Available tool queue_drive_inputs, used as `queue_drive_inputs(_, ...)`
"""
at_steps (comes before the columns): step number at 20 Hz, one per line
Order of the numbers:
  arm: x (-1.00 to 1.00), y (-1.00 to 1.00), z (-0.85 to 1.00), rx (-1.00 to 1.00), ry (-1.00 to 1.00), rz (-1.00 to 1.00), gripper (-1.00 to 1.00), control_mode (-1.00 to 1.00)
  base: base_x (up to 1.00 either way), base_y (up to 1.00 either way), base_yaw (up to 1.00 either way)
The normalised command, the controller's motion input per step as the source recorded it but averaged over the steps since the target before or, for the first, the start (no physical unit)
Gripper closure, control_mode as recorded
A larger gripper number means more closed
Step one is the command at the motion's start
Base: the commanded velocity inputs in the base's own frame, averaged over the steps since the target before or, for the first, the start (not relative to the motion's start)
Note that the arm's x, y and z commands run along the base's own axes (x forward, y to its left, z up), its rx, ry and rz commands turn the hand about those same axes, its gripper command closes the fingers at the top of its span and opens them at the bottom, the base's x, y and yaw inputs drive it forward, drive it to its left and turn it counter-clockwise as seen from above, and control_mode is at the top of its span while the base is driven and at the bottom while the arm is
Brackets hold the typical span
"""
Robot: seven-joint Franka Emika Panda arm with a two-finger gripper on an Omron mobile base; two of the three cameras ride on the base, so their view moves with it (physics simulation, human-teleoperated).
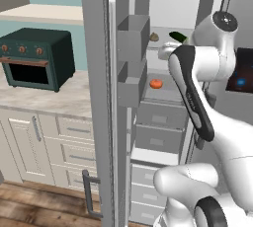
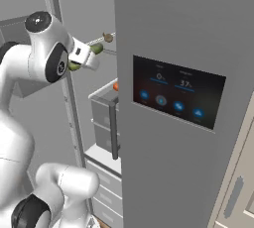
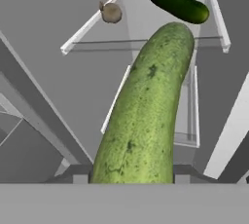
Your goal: Take the squash and cucumber from the second highest rack and move them to the highest rack where the cucumber and garlic are located, to maximize freezer space. Close the freezer door after rearranging.
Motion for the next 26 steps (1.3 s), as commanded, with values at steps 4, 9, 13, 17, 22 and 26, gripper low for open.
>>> queue_drive_inputs(4,0.49,-0.12,0.18,0.00,0.21,0.00,1.00,-1.00,0.00,0.00,0.00)
queue_drive_inputs(9,0.37,-0.25,0.00,0.00,0.05,0.00,1.00,-1.00,0.00,0.00,0.00)
queue_drive_inputs(13,0.39,-0.28,-0.09,0.00,0.00,0.00,1.00,-1.00,0.00,0.00,0.00)
queue_drive_inputs(17,0.46,-0.05,-0.21,0.00,0.00,0.00,1.00,-1.00,0.00,0.00,0.00)
queue_drive_inputs(22,0.50,-0.03,-0.17,0.00,0.00,0.00,1.00,-1.00,0.00,0.00,0.00)
queue_drive_inputs(26,0.58,-0.09,-0.09,0.00,0.05,0.00,1.00,-1.00,0.00,0.00,0.00)
